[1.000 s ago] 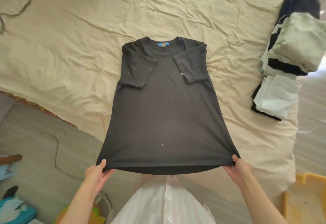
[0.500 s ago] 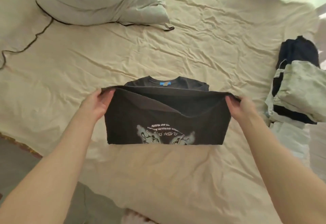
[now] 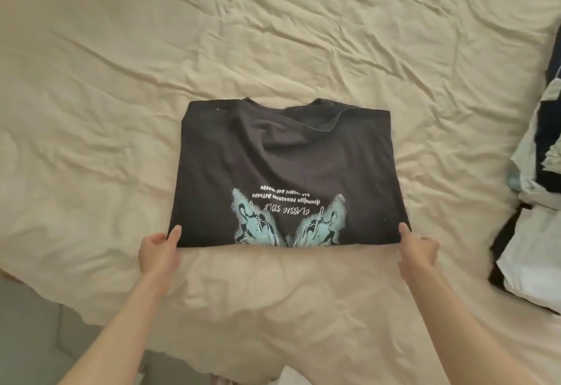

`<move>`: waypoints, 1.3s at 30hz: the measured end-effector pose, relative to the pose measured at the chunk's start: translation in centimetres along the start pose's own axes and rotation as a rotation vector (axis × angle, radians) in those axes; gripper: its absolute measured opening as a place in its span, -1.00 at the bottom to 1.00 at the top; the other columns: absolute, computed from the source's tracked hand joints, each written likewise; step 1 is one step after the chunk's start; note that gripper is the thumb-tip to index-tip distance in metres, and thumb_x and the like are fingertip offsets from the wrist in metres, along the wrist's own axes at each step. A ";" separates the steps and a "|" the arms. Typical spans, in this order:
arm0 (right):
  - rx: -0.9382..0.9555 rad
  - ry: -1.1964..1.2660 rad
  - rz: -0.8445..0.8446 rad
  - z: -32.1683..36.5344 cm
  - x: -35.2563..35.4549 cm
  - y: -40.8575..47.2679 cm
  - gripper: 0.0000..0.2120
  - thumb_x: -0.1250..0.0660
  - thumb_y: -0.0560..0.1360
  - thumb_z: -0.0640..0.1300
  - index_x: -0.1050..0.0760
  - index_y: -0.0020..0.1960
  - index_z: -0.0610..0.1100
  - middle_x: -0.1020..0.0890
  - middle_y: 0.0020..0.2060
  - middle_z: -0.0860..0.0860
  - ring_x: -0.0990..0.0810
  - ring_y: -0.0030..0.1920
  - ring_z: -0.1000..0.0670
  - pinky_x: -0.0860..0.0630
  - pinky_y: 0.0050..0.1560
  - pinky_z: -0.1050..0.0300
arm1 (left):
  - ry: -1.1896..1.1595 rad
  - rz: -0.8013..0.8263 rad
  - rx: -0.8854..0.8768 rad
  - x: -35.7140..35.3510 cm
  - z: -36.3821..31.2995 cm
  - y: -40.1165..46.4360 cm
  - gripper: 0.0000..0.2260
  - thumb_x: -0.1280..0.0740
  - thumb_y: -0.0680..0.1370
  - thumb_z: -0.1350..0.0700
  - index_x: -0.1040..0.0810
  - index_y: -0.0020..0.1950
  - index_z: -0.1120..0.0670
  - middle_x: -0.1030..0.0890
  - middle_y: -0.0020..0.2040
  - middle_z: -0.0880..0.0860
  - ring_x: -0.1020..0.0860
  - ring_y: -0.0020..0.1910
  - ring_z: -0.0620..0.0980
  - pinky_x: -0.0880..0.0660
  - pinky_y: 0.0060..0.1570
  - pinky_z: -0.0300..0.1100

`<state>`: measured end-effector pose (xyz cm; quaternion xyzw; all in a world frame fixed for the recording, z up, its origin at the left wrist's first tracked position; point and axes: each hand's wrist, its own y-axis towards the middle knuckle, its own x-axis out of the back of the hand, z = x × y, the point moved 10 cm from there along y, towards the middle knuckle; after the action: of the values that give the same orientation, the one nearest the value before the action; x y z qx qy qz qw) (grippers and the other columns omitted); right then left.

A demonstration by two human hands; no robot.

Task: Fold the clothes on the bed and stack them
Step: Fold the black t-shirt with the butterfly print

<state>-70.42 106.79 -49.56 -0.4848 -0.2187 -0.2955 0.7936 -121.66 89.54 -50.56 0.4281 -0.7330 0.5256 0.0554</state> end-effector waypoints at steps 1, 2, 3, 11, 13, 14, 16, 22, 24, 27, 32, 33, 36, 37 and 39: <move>-0.152 0.146 0.103 -2.0 -1.3 0.0 -0.51 -0.35 0.51 -0.03 -0.33 0.37 -0.18 -0.50 -0.01 -0.11 -0.50 -0.05 -0.13 -0.51 0.01 -0.05 | -0.045 0.008 0.060 -0.3 1.0 0.1 -0.77 -0.37 0.53 0.03 -0.46 -0.11 0.18 -0.45 -0.18 0.11 -0.43 -0.22 0.09 -0.45 -0.18 -0.06; -0.255 0.285 0.222 -3.0 -3.0 -0.5 -0.54 -0.33 0.53 -0.03 -0.35 0.36 -0.17 -0.52 -0.02 -0.09 -0.52 -0.04 -0.10 -0.50 0.03 -0.01 | -0.099 0.029 0.121 -0.8 1.8 0.0 -0.75 -0.39 0.51 0.02 -0.42 -0.17 0.16 -0.41 -0.25 0.09 -0.41 -0.29 0.06 -0.43 -0.25 -0.10; -0.287 0.378 0.300 -3.2 -4.2 -0.8 -0.57 -0.29 0.56 -0.05 -0.36 0.36 -0.19 -0.55 0.08 -0.09 -0.54 0.06 -0.09 -0.49 0.09 0.01 | -0.154 0.064 0.164 -1.4 2.1 -0.2 -0.75 -0.40 0.51 0.02 -0.41 -0.15 0.16 -0.42 -0.26 0.09 -0.42 -0.31 0.02 -0.44 -0.25 -0.12; -0.256 0.691 0.371 0.3 -4.3 -1.0 -0.66 -0.17 0.60 -0.24 -0.34 0.37 -0.19 -0.52 0.24 -0.12 -0.53 0.17 -0.14 -0.50 0.01 -0.04 | -0.463 0.194 0.048 -1.6 -1.1 -0.7 -0.79 -0.18 0.63 0.21 -0.41 0.24 0.25 -0.51 0.16 0.18 -0.57 -0.09 0.06 -0.45 0.12 0.00; -0.282 0.714 0.404 0.4 -2.9 -1.8 -0.66 -0.15 0.61 -0.24 -0.35 0.37 -0.18 -0.52 0.26 -0.12 -0.53 0.20 -0.13 -0.50 0.01 -0.02 | -0.492 0.215 0.022 -0.2 -1.5 -1.8 -0.86 -0.17 0.63 0.21 -0.46 0.12 0.22 -0.52 0.16 0.17 -0.58 -0.06 0.05 -0.46 0.13 0.00; -0.296 0.714 0.401 0.4 -2.0 -2.3 -0.66 -0.14 0.61 -0.23 -0.34 0.38 -0.18 -0.51 0.26 -0.12 -0.53 0.20 -0.13 -0.50 0.00 -0.01 | -0.514 0.222 0.016 0.5 -1.7 -2.5 -0.88 -0.17 0.63 0.21 -0.47 0.06 0.20 -0.52 0.16 0.17 -0.58 -0.04 0.04 -0.46 0.12 0.00; -0.303 0.696 0.375 0.3 0.4 -3.7 -0.64 -0.15 0.61 -0.25 -0.32 0.40 -0.20 -0.50 0.28 -0.12 -0.53 0.17 -0.11 -0.51 -0.07 0.02 | -0.560 0.225 0.012 2.2 -2.4 -4.4 -0.89 -0.17 0.63 0.21 -0.48 0.01 0.17 -0.53 0.16 0.16 -0.57 0.00 0.05 -0.47 0.10 -0.02; -0.119 0.664 0.333 5.8 7.6 -8.5 -0.85 -0.24 0.55 -0.32 -0.42 0.12 -0.26 -0.51 0.22 -0.15 -0.55 0.15 -0.11 -0.51 0.02 0.08 | -0.731 0.236 -0.063 6.2 -8.4 -10.0 -0.90 -0.20 0.62 0.21 -0.46 -0.04 0.20 -0.55 0.06 0.17 -0.59 -0.02 0.09 -0.54 -0.05 -0.01; -0.076 0.682 0.312 9.1 8.7 -9.6 -0.71 -0.25 0.55 -0.31 -0.38 0.26 -0.25 -0.50 0.24 -0.14 -0.54 0.17 -0.10 -0.50 -0.05 0.10 | -0.747 0.211 -0.112 6.7 -11.8 -10.9 -0.90 -0.22 0.61 0.23 -0.43 -0.09 0.20 -0.54 0.05 0.19 -0.58 -0.04 0.10 -0.54 -0.03 0.02; -0.019 0.694 0.394 15.6 8.5 -12.4 -0.77 -0.20 0.59 -0.28 -0.38 0.24 -0.22 -0.48 0.27 -0.10 -0.49 0.27 -0.06 -0.52 -0.05 0.15 | -0.815 0.251 -0.124 5.9 -18.1 -12.3 -0.91 -0.20 0.62 0.22 -0.40 -0.08 0.18 -0.47 0.15 0.21 -0.52 0.10 0.15 -0.52 -0.04 0.05; 0.096 0.759 0.473 25.2 7.6 -15.7 -0.66 -0.17 0.58 -0.30 -0.32 0.35 -0.24 -0.52 0.24 -0.11 -0.58 0.09 -0.03 -0.56 -0.19 0.23 | -0.823 0.321 -0.203 4.4 -28.2 -14.2 -0.69 -0.17 0.63 0.20 -0.26 0.36 0.24 -0.38 0.33 0.27 -0.43 0.26 0.27 -0.41 0.20 0.19; 0.124 0.792 0.487 26.9 7.6 -16.2 -0.63 -0.18 0.58 -0.31 -0.31 0.38 -0.23 -0.52 0.26 -0.12 -0.58 0.08 -0.03 -0.57 -0.22 0.22 | -0.833 0.338 -0.225 4.4 -30.0 -14.7 -0.65 -0.16 0.64 0.19 -0.24 0.40 0.24 -0.38 0.34 0.27 -0.43 0.26 0.26 -0.41 0.21 0.19; 0.198 0.913 0.534 31.1 7.9 -17.6 -0.61 -0.21 0.56 -0.33 -0.32 0.38 -0.23 -0.54 0.22 -0.14 -0.60 -0.06 -0.04 -0.57 -0.35 0.19 | -0.885 0.390 -0.291 4.7 -33.8 -15.5 -0.64 -0.15 0.64 0.15 -0.23 0.41 0.22 -0.40 0.33 0.26 -0.46 0.23 0.22 -0.45 0.16 0.14; 0.213 0.938 0.557 31.8 7.9 -18.0 -0.64 -0.21 0.56 -0.32 -0.34 0.35 -0.23 -0.56 0.17 -0.14 -0.60 -0.08 -0.04 -0.57 -0.36 0.19 | -0.906 0.407 -0.306 5.0 -34.4 -15.7 -0.64 -0.16 0.64 0.15 -0.23 0.40 0.22 -0.41 0.31 0.26 -0.47 0.21 0.21 -0.47 0.14 0.13; 0.233 0.969 0.585 32.1 8.0 -18.4 -0.72 -0.21 0.57 -0.32 -0.38 0.27 -0.21 -0.57 0.06 -0.13 -0.60 -0.12 -0.03 -0.58 -0.38 0.20 | -0.945 0.429 -0.337 5.5 -34.5 -15.8 -0.68 -0.16 0.64 0.14 -0.26 0.36 0.21 -0.43 0.28 0.24 -0.50 0.16 0.18 -0.52 0.08 0.10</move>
<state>-79.05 126.99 -18.75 -0.2437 0.2819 -0.2259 0.9001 -126.93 113.33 -21.01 0.4438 -0.8231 0.1509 -0.3206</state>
